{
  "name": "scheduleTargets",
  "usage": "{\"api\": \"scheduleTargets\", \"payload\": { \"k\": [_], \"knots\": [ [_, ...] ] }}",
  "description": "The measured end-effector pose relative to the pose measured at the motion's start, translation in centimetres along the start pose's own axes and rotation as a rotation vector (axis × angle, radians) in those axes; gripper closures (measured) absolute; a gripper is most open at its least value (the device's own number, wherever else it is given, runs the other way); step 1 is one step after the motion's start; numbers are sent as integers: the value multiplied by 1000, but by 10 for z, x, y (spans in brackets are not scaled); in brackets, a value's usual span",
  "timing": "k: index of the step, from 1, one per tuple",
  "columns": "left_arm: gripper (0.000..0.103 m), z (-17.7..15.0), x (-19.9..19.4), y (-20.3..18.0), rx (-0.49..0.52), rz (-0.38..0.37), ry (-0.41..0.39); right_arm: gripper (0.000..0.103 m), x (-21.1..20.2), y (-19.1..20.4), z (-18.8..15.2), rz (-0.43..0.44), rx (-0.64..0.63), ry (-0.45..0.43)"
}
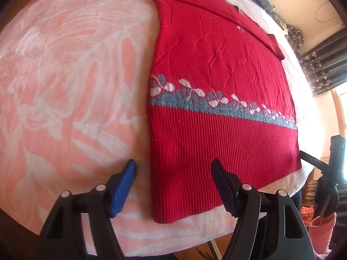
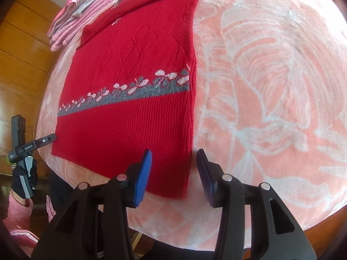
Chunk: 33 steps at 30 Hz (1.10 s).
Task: Fold small clothes
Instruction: 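Grasp the sweater hem with both tools and lift it toward the collar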
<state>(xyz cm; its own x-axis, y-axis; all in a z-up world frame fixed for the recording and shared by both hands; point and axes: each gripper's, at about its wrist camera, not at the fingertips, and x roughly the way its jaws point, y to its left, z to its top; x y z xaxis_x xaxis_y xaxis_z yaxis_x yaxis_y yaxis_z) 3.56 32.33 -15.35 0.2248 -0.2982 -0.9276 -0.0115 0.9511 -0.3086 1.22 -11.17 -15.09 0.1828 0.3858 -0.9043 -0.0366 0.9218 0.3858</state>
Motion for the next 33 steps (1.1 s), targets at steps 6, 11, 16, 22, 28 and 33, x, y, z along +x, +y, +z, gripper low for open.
{"api": "scheduleTargets", "payload": {
  "k": [6, 11, 16, 22, 28, 33],
  "knots": [
    [32, -7, 0, 3, 6, 10, -5, 59, 5, 1, -4, -4, -5, 12],
    [38, -9, 1, -3, 15, 23, -11, 62, 5, 3, -8, 37, -20, 12],
    [60, -12, 1, 1, -1, 42, -18, 64, 6, -7, -10, 77, 27, 17],
    [88, -16, 0, 9, -37, 29, -33, 79, 9, -2, -11, 117, 16, 15],
    [97, -17, -3, 10, -84, -51, -35, 96, 1, -1, -9, 178, 22, -10],
    [97, -13, -19, 12, -120, -139, -66, 99, -19, -1, -1, 292, 34, -57]
  ]
}}
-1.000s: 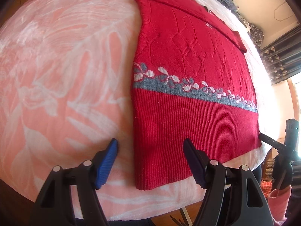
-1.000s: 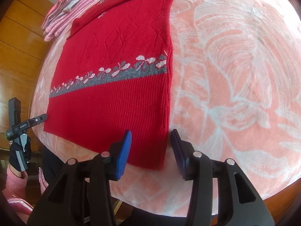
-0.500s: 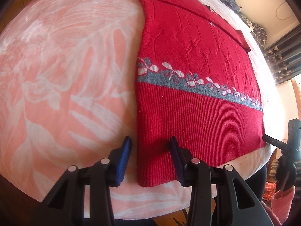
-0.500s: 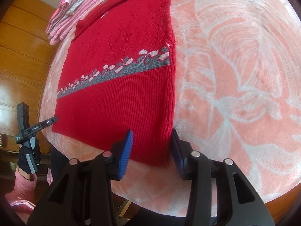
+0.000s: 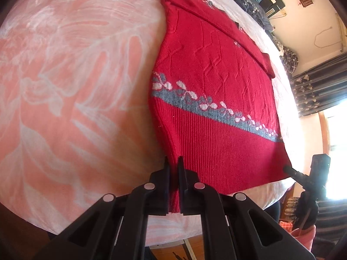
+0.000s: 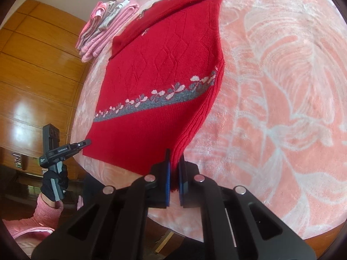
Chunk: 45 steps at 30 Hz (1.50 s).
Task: Fold small clothes
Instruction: 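Grasp the sweater hem with both tools and lift it toward the collar, then lay the hem over the folded sleeves and open both tools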
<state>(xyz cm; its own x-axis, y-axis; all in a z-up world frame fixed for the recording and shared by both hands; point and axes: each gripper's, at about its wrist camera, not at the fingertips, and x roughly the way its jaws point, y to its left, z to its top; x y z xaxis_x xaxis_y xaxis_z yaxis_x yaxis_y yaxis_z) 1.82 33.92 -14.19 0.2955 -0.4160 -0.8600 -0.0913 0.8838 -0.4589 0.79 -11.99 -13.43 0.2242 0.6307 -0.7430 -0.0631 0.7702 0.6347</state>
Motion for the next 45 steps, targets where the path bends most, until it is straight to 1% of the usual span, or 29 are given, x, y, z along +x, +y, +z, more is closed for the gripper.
{"api": "scheduleTargets", "payload": {
  "k": [4, 7, 11, 14, 17, 19, 23, 27, 31, 33, 35, 36, 38, 39, 40, 41, 42, 43, 44, 45],
  "knots": [
    [97, 15, -17, -13, 9, -58, -54, 99, -13, 4, 19, 104, 30, -35],
    [97, 33, -26, -24, 25, -82, -92, 99, -20, 7, 42, 144, 47, -63],
    [97, 65, -26, -37, 37, -69, -134, 99, -26, 7, 80, 136, 61, -100],
    [97, 92, -19, -42, 52, -45, -150, 99, -21, 5, 114, 111, 73, -106],
    [97, 119, -10, -38, 41, -33, -159, 99, -10, -2, 147, 85, 96, -108],
    [97, 138, -1, -34, 28, -22, -163, 99, -1, -13, 168, 78, 125, -105],
    [97, 173, 26, -24, -4, -1, -141, 99, 26, -33, 204, 56, 175, -86],
    [97, 193, 52, -14, -25, 19, -110, 99, 51, -47, 224, 23, 202, -57],
    [96, 198, 64, -9, -29, 6, -98, 99, 62, -58, 229, 1, 215, -33],
    [94, 199, 64, -6, -42, -21, -89, 96, 64, -61, 229, -5, 225, -24],
    [92, 200, 60, 0, -66, -68, -79, 94, 62, -64, 228, -5, 237, -24],
    [89, 200, 57, 3, -78, -90, -74, 93, 59, -64, 227, 1, 238, -30],
    [80, 198, 44, 7, -88, -122, -87, 92, 52, -62, 224, -2, 232, -39],
    [70, 197, 36, 9, -85, -118, -108, 89, 49, -61, 223, -7, 231, -43],
    [66, 195, 27, 10, -79, -105, -132, 87, 46, -61, 222, -9, 235, -47],
    [66, 194, 20, 11, -72, -101, -150, 81, 42, -62, 221, -9, 241, -54],
    [66, 193, 14, 12, -64, -101, -162, 64, 36, -61, 221, -37, 242, -72],
    [66, 191, 10, 12, -53, -98, -169, 58, 30, -60, 221, -77, 233, -95],
    [66, 190, 8, 11, -36, -85, -170, 56, 24, -58, 222, -102, 216, -116],
    [66, 189, 7, 7, -11, -67, -169, 57, 19, -57, 222, -104, 205, -129]
  ]
}}
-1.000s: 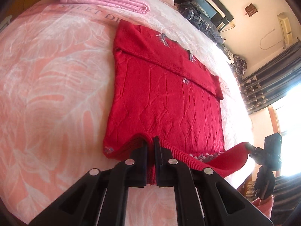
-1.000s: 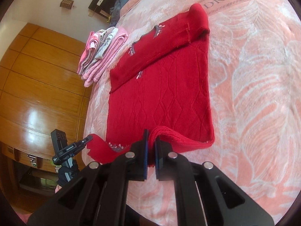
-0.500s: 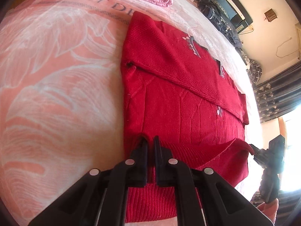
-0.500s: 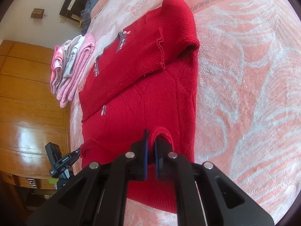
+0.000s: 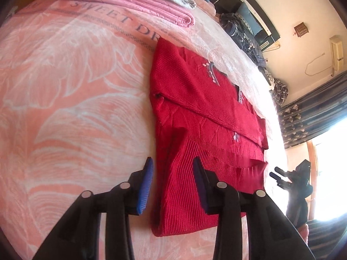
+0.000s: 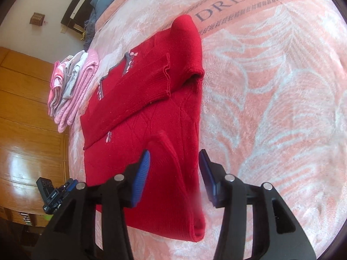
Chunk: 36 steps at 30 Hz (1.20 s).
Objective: Fold small clothes
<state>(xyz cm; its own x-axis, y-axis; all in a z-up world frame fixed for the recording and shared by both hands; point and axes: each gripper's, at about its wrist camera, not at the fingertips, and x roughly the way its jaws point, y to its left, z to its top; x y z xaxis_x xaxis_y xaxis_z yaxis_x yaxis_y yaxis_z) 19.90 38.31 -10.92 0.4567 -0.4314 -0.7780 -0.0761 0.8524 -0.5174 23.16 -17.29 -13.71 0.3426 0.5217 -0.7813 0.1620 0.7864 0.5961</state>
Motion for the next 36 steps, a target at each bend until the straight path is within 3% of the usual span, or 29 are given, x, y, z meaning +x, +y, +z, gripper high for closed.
{"api": "scheduleTargets", "payload": {
  "k": [3, 8, 12, 17, 18, 19, 22, 29, 36],
  "knots": [
    [66, 1, 7, -14, 86, 31, 11, 57, -10, 3, -2, 29, -14, -13],
    [66, 10, 31, -37, 189, 45, 30, 57, -13, 16, -12, -2, -100, -6],
    [66, 18, 54, -51, 283, 108, 48, 57, -10, 22, -17, -9, -146, 5],
    [66, 22, 71, -55, 344, 151, 63, 57, 1, 20, -20, -8, -162, 30],
    [71, 21, 73, -57, 361, 158, 65, 57, 3, 20, -20, -9, -164, 35],
    [82, 20, 75, -58, 373, 158, 70, 57, 6, 19, -21, -11, -166, 40],
    [101, 18, 79, -58, 376, 119, 87, 56, 12, 20, -21, -11, -176, 49],
    [103, 15, 64, -48, 346, 83, 37, 55, 23, 36, -21, -29, -305, 77],
    [103, 8, 71, -49, 383, 83, 63, 53, 45, 47, -10, -89, -416, 119]
  ]
}}
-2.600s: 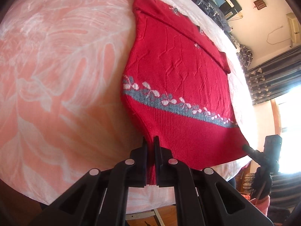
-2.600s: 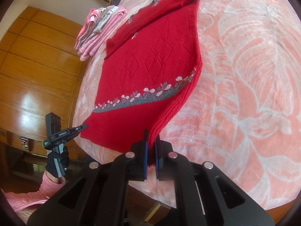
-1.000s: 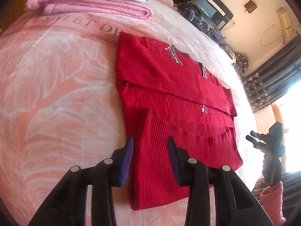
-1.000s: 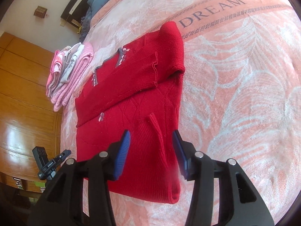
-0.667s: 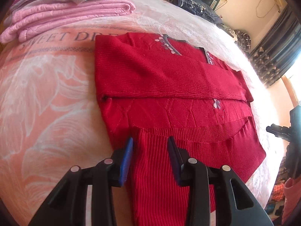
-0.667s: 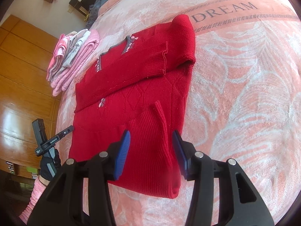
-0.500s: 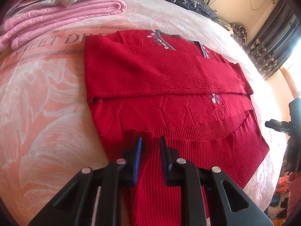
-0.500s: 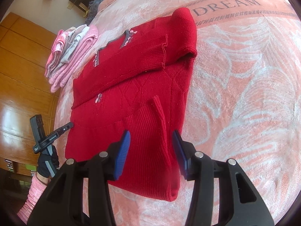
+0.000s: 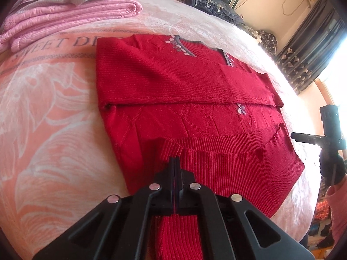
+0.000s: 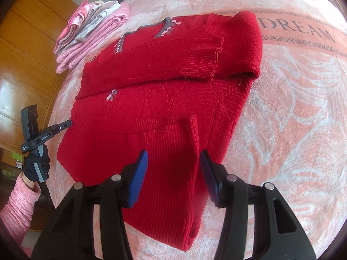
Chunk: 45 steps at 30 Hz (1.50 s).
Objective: Fold small clothes
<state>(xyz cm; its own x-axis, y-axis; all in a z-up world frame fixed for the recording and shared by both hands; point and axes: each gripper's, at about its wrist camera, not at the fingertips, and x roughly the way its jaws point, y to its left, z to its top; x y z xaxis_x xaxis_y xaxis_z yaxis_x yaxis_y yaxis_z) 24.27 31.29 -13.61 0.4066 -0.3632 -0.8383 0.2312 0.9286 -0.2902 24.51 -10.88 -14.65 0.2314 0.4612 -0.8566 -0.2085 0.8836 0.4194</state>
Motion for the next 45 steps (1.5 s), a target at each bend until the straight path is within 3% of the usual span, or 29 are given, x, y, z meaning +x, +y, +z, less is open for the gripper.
{"api": "scheduleTargets", "payload": {
  "k": [6, 16, 18, 25, 32, 34, 37, 41, 45],
  "knots": [
    [100, 2, 2, -7, 52, 37, 1, 51, 21, -1, 14, -52, -55, 38],
    [76, -6, 1, -14, 107, 32, 0, 49, 29, 5, 18, -43, -95, 24],
    [67, -2, 3, -15, 110, 60, 1, 51, 29, 4, 17, -43, -95, 21],
    [62, 2, 2, -15, 131, 140, -19, 51, 27, 2, 15, -26, -89, 15],
    [64, 6, 12, -4, 92, 114, 4, 52, 27, 3, 14, -27, -89, 4],
    [83, 6, 11, -5, 93, 102, 1, 55, 26, 4, 14, -26, -92, 0],
    [91, 5, 9, -7, 106, 105, -3, 60, 25, 5, 13, -22, -93, -6],
    [90, 6, 11, -1, 61, 89, -1, 63, 26, 7, 12, -33, -104, -11],
    [87, 7, 15, -2, 72, 98, 14, 59, 27, 10, 11, -38, -120, -10]
  ]
}}
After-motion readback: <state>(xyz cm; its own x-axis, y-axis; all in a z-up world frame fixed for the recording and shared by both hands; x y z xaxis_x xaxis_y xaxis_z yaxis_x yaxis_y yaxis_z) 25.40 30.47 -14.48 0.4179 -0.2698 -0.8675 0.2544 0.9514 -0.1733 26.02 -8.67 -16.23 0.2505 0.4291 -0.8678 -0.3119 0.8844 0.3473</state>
